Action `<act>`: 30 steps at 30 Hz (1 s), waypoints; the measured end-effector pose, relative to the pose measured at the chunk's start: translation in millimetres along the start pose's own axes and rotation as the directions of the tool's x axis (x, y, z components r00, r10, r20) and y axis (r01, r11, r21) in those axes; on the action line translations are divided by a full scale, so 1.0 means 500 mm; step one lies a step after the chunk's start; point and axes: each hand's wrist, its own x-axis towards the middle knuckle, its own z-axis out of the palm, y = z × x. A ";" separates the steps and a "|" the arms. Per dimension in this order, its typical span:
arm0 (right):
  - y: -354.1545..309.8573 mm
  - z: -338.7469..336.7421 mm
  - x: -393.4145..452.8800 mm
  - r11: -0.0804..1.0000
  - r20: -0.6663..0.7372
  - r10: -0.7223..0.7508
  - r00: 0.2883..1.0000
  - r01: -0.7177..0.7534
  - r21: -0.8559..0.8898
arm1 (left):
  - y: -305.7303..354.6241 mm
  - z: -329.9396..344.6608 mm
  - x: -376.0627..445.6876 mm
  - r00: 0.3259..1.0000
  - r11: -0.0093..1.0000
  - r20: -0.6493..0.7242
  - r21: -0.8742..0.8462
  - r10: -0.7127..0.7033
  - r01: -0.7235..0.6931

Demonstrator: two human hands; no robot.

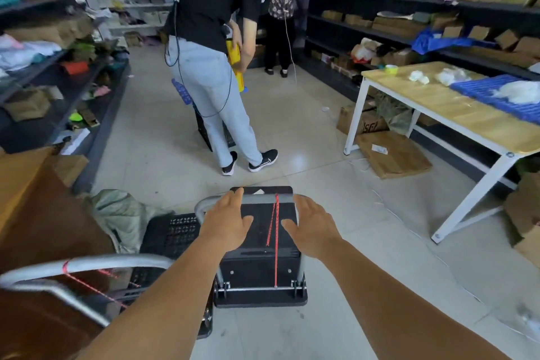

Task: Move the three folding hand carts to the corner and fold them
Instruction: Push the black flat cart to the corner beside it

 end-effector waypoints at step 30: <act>0.157 0.076 0.346 0.822 0.261 -0.488 0.833 0.539 -0.182 | 0.092 0.141 0.197 0.917 0.915 0.088 0.152 -0.390 0.374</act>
